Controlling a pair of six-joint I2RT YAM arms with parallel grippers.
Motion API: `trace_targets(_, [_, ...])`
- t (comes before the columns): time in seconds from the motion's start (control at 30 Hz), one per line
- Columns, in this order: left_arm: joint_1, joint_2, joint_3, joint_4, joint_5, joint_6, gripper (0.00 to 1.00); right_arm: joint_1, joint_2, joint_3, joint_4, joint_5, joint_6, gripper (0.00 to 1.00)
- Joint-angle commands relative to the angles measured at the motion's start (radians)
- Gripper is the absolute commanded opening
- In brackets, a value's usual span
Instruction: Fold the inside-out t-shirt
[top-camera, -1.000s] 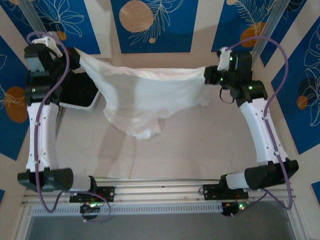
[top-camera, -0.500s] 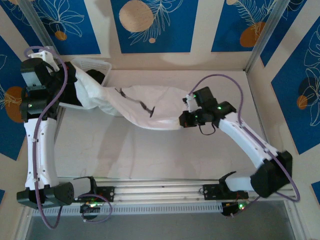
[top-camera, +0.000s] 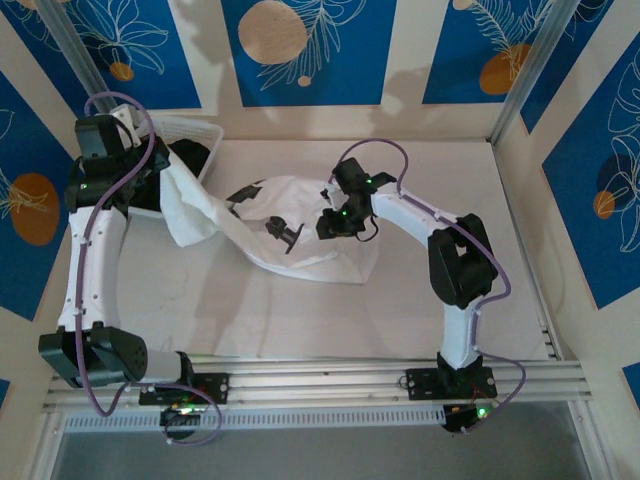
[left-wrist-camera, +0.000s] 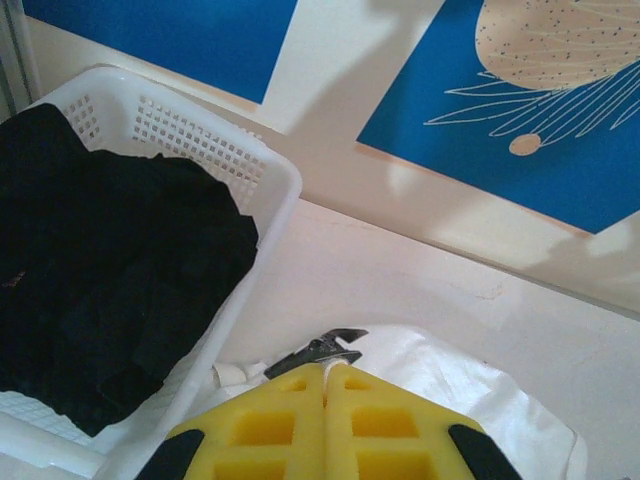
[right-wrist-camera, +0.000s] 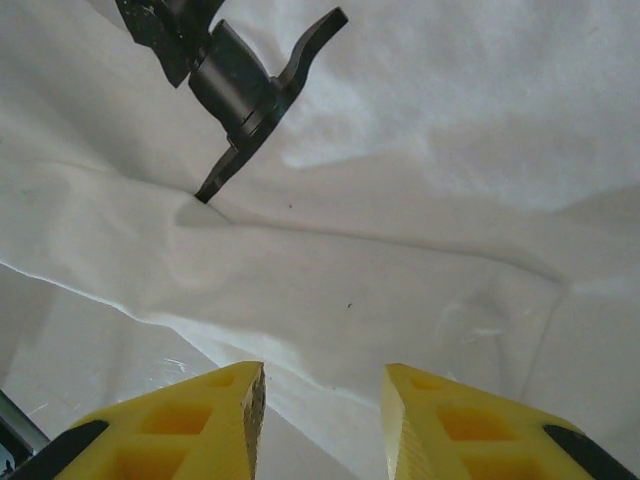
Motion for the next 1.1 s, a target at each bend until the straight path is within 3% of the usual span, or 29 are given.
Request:
trace_targets(0.0, [0.006,-0.013,-0.008,0.025,0.015,0.016,0.0,-0.009,-0.08,-0.061,-0.017,0.058,-0.018,0.38])
trace_targets(0.17, [-0.003,-0.011,-0.026,0.05,0.03,-0.003,0.0,-0.019,-0.118,-0.199,0.0,0.151,-0.009,0.37])
trace_targets(0.33, [-0.009,-0.007,-0.027,0.051,0.035,-0.003,0.0,-0.025,-0.051,-0.2,0.008,0.204,-0.023,0.35])
trace_targets(0.8, [-0.011,-0.021,-0.037,0.06,0.034,0.001,0.0,-0.017,0.038,-0.177,0.076,0.111,-0.033,0.34])
trace_targets(0.97, [-0.01,-0.02,-0.039,0.061,0.044,-0.003,0.0,-0.035,-0.01,-0.222,0.098,0.147,-0.017,0.08])
trace_targets(1.07, [-0.011,-0.026,-0.038,0.06,0.04,-0.002,0.0,-0.074,-0.11,-0.302,0.142,0.108,0.012,0.02])
